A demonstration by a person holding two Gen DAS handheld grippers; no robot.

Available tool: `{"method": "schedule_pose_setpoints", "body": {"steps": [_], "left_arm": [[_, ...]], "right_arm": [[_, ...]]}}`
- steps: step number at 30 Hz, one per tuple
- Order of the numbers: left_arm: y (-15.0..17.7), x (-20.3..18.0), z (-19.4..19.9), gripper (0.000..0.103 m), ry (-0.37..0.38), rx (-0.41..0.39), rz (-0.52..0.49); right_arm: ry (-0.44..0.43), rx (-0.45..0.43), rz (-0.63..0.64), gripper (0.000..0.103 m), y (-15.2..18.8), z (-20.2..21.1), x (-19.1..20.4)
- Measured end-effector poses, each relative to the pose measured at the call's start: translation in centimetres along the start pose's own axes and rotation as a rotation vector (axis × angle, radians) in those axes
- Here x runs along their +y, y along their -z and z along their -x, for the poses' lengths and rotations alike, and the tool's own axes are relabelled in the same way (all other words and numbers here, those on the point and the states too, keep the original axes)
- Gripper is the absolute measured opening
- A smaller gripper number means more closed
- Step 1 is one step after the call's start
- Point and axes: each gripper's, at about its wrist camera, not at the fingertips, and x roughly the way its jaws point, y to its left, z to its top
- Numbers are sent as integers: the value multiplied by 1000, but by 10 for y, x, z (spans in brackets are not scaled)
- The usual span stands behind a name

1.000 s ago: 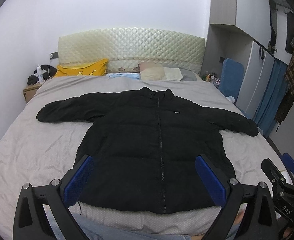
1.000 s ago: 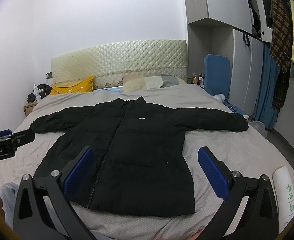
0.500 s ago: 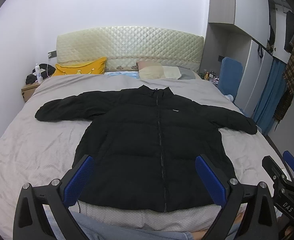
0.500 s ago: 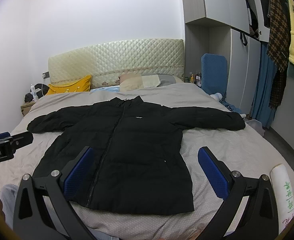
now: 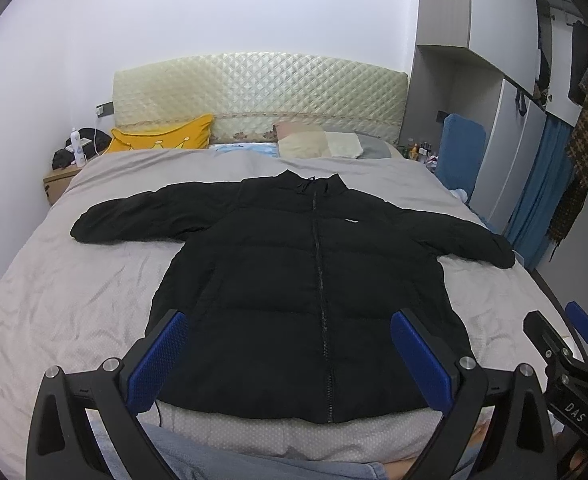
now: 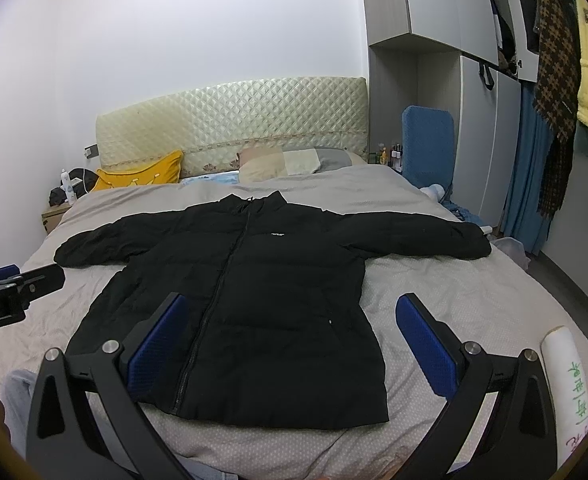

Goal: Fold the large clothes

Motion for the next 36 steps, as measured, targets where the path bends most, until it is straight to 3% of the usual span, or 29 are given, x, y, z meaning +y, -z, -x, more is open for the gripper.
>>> {"method": "schedule_pose_setpoints", "body": {"steps": [15,26,32,36], "left_arm": [[-1,0,-10,102,14,13,3],[-31,-9,-39,102,-5,-16,-84],[-62,-15,-60,102,-34,-83,-138],[-73,-17,-78,102,7,-133,-159]], "right_arm": [[-20,16,-9,103,0,-12,-3],[-47,-64,-24,103,-31,-17,-18],[-60,-78,-72,103,-53,-39,-41],[-54,-83,-94,103,-68,-62,-57]]}}
